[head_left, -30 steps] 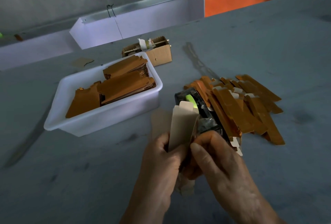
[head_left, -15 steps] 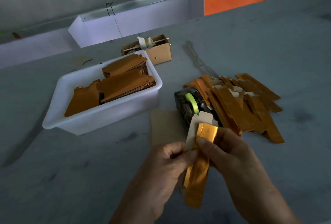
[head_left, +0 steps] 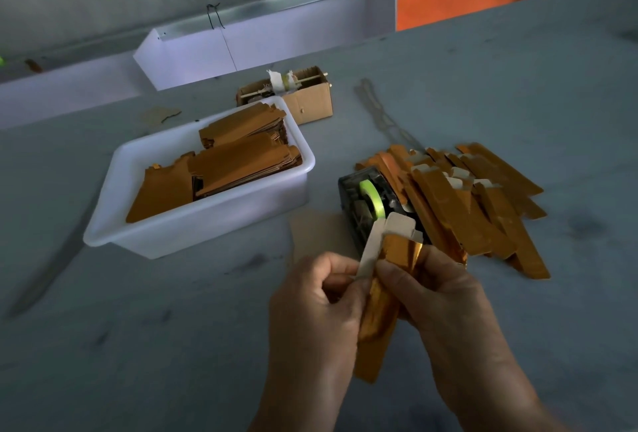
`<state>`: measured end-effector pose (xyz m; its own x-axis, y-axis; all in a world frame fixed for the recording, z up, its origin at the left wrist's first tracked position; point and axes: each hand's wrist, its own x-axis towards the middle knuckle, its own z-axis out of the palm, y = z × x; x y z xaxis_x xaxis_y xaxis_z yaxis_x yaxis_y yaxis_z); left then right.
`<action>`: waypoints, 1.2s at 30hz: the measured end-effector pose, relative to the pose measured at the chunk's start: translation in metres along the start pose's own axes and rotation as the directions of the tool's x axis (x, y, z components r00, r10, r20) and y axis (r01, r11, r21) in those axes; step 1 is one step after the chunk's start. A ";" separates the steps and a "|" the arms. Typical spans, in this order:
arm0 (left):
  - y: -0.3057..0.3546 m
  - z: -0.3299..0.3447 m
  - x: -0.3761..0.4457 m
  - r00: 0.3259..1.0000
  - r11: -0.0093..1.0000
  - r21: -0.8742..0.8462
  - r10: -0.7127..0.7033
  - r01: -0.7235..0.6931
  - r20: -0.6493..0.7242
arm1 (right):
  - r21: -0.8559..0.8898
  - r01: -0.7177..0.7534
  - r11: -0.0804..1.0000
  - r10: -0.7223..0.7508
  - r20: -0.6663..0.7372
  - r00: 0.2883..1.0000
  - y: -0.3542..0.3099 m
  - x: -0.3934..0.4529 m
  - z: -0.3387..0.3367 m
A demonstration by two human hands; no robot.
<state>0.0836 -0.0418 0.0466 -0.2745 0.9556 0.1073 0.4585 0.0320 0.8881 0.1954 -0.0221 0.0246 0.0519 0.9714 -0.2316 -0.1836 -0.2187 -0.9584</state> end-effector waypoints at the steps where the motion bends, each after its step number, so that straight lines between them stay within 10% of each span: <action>1: 0.001 0.001 -0.001 0.992 0.979 0.166 0.121 -0.114 -0.035 | 0.010 -0.001 1.000 0.001 0.000 1.000 0.000 0.000 0.001; 4: 0.004 0.011 -0.010 0.868 0.649 0.643 0.494 -0.408 0.053 | 0.036 -0.012 0.999 0.012 0.000 1.000 -0.002 -0.001 0.002; 9: 0.007 0.021 -0.024 0.900 0.518 0.767 0.399 -0.379 0.175 | 0.107 -0.024 0.994 0.022 0.019 1.000 -0.006 -0.006 0.001; 14: 0.001 0.017 -0.020 0.953 0.802 0.520 0.286 -0.293 0.095 | 0.036 -0.055 0.998 0.055 -0.003 0.998 -0.001 -0.004 0.000; 17: 0.000 0.012 -0.010 0.997 0.997 0.017 -0.079 0.079 -0.003 | 0.068 -0.034 0.997 0.031 0.041 0.999 -0.006 -0.004 -0.002; 20: -0.003 0.003 0.000 0.917 0.885 -0.258 -0.338 0.386 0.214 | 0.080 0.009 0.997 -0.013 0.053 0.999 -0.011 -0.006 0.000; 24: 0.001 -0.003 0.004 0.846 0.738 -0.440 -0.345 0.512 0.406 | -0.057 0.016 0.998 -0.011 0.085 0.996 -0.019 -0.002 -0.006; 36: -0.009 -0.001 0.017 0.882 0.758 -0.453 -0.422 0.469 0.208 | -0.521 0.143 0.841 -0.157 0.018 0.987 -0.022 0.043 -0.049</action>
<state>0.0738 -0.0264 0.0410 -0.2596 0.8907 -0.3732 -0.1639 0.3402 0.9260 0.2497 0.0198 0.0279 0.0623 0.9952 -0.0756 0.3648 -0.0932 -0.9264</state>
